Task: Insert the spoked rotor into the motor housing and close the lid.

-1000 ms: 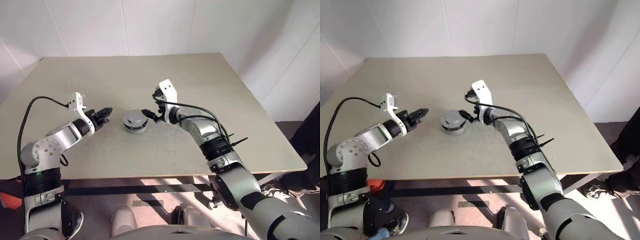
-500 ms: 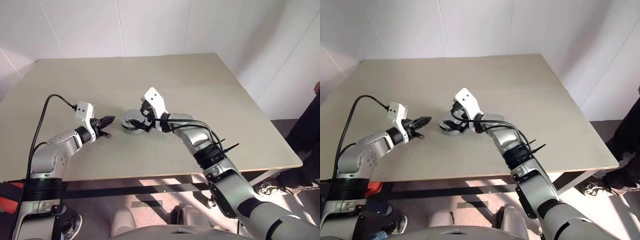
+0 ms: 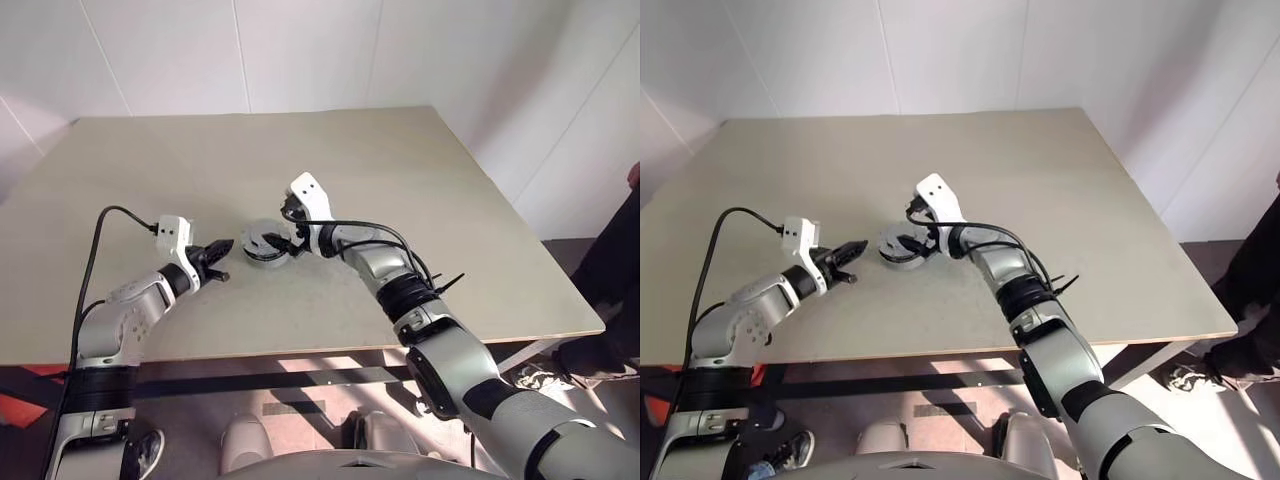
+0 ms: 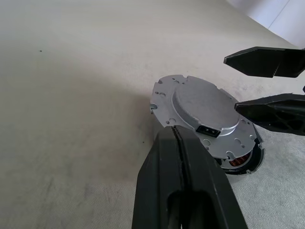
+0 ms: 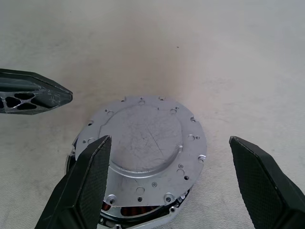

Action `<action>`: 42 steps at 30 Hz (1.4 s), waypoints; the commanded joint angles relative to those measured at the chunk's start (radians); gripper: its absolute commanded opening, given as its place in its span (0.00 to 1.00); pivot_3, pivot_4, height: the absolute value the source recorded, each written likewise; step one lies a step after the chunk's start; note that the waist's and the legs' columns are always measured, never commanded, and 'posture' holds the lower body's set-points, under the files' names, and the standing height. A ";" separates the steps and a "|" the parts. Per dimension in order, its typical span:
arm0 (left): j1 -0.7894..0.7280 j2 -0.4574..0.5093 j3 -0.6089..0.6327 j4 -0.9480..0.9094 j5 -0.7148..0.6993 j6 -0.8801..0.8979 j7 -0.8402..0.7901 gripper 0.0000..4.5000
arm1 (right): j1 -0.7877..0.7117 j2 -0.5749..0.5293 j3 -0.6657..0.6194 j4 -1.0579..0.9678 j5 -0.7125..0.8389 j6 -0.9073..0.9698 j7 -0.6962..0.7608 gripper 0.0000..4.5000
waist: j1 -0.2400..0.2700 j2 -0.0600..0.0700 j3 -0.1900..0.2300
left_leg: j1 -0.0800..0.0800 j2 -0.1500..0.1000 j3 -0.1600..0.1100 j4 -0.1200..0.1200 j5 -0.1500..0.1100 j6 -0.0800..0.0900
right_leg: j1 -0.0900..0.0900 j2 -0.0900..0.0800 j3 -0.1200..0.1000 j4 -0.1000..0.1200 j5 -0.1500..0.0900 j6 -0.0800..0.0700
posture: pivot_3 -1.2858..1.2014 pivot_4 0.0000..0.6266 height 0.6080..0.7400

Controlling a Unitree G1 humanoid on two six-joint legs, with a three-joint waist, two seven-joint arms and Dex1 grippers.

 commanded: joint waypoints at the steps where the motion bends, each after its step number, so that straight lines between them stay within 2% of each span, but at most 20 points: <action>1: -0.002 0.002 0.016 -0.048 -0.003 -0.007 0.010 0.00 | -0.025 0.032 -0.007 -0.048 0.006 -0.009 0.020 0.99 | 0.000 0.000 0.000 | 0.000 0.000 0.000 0.000 0.000 0.000 | 0.000 0.000 0.000 0.000 0.000 0.000 | 0.52 0.00 1.00; 9: 0.013 0.007 0.021 -0.063 -0.008 0.010 0.019 0.00 | -0.031 0.084 -0.018 0.007 -0.008 -0.024 -0.003 0.99 | -0.001 0.000 0.000 | 0.002 0.000 0.000 0.001 0.000 0.000 | 0.001 0.000 0.000 0.000 0.000 0.000 | 0.52 0.00 1.00; 17: 0.015 0.004 0.014 -0.089 -0.009 0.028 0.025 0.00 | -0.081 0.097 -0.045 0.170 -0.037 -0.113 -0.053 0.99 | -0.002 0.000 0.000 | 0.003 0.000 0.000 0.001 0.000 0.000 | 0.001 0.000 0.000 0.000 0.000 0.000 | 0.52 0.00 1.00; 27: 0.005 0.002 0.012 -0.076 -0.003 0.030 0.024 0.00 | -0.082 0.102 -0.053 0.193 -0.056 -0.141 -0.037 0.99 | -0.006 0.000 0.000 | 0.002 0.000 0.000 0.001 0.000 0.000 | 0.000 0.000 0.000 0.000 0.000 0.000 | 0.52 0.00 1.00; 30: -0.001 0.006 0.021 -0.066 -0.006 0.034 0.026 0.00 | -0.075 0.097 -0.053 0.179 -0.059 -0.145 -0.026 0.86 | -0.006 0.000 0.000 | 0.003 0.000 0.000 0.001 0.000 0.000 | 0.000 0.000 0.000 0.000 0.000 0.000 | 0.52 0.00 1.00; 33: -0.001 0.011 0.035 -0.055 -0.016 0.046 0.023 0.00 | -0.065 0.088 -0.045 0.163 -0.071 -0.152 -0.009 0.63 | -0.006 0.000 0.000 | 0.003 0.000 0.000 0.001 0.000 0.000 | 0.001 0.000 0.000 0.000 0.000 0.000 | 0.52 0.00 1.00; 42: -0.019 0.034 0.109 0.007 -0.064 0.081 0.005 0.00 | -0.025 0.056 -0.036 0.117 -0.090 -0.134 0.026 0.63 | -0.017 0.000 0.000 | 0.002 0.000 0.000 0.001 0.000 0.000 | 0.001 0.000 0.000 0.001 0.000 -0.001 | 0.52 0.00 1.00</action>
